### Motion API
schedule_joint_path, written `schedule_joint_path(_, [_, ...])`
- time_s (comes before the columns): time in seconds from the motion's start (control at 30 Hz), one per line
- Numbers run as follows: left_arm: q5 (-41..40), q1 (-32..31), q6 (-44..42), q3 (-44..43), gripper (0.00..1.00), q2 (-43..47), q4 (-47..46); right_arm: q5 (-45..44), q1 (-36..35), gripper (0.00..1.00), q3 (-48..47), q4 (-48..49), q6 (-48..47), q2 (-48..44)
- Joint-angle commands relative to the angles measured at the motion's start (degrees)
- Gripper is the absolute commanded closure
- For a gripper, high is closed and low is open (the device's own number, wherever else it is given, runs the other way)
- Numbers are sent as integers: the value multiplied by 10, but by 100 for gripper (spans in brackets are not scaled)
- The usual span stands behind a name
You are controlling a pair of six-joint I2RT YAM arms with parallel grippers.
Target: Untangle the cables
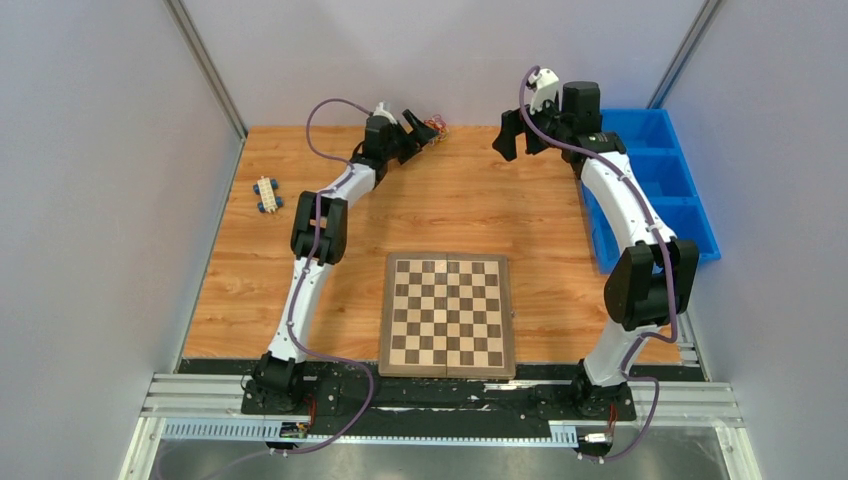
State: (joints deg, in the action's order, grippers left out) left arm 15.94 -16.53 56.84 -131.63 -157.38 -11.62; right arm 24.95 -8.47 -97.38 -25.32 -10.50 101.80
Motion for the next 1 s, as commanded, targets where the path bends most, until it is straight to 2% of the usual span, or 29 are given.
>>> schedule_joint_path(0.0, [-120, -3, 64, -53, 0, -26, -28, -14, 2, 0, -13, -3, 9, -3])
schedule_joint_path(0.1, [-171, -9, 62, -96, 0, -51, -36, -25, 1, 0, -26, -4, 11, 5])
schedule_joint_path(0.17, [-184, -11, 63, -122, 4, -66, -40, -32, 2, 0, -34, -5, 13, 10])
schedule_joint_path(0.33, [-189, -19, 88, -152, 12, -97, -38, -52, 2, 0, -46, -7, 15, 18])
schedule_joint_path(0.47, [-188, -23, 100, -168, 24, -116, -52, -67, 2, 0, -41, -9, 14, 13])
schedule_joint_path(0.63, [-182, -30, 106, -180, 32, -126, -65, -77, 1, 0, -35, -9, 16, 4])
schedule_joint_path(0.7, [-186, -30, 107, -183, 39, -129, -67, -78, 2, 0, -36, -9, 17, 4])
schedule_joint_path(0.77, [-188, -30, 100, -185, 51, -130, -76, -79, 1, 0, -35, -10, 14, 5])
schedule_joint_path(0.8, [-189, -30, 96, -186, 60, -130, -81, -79, 2, 0, -34, -10, 14, 5])
schedule_joint_path(0.97, [-181, -28, 74, -179, 87, -115, -112, -72, 1, 0, -29, -11, 10, 7])
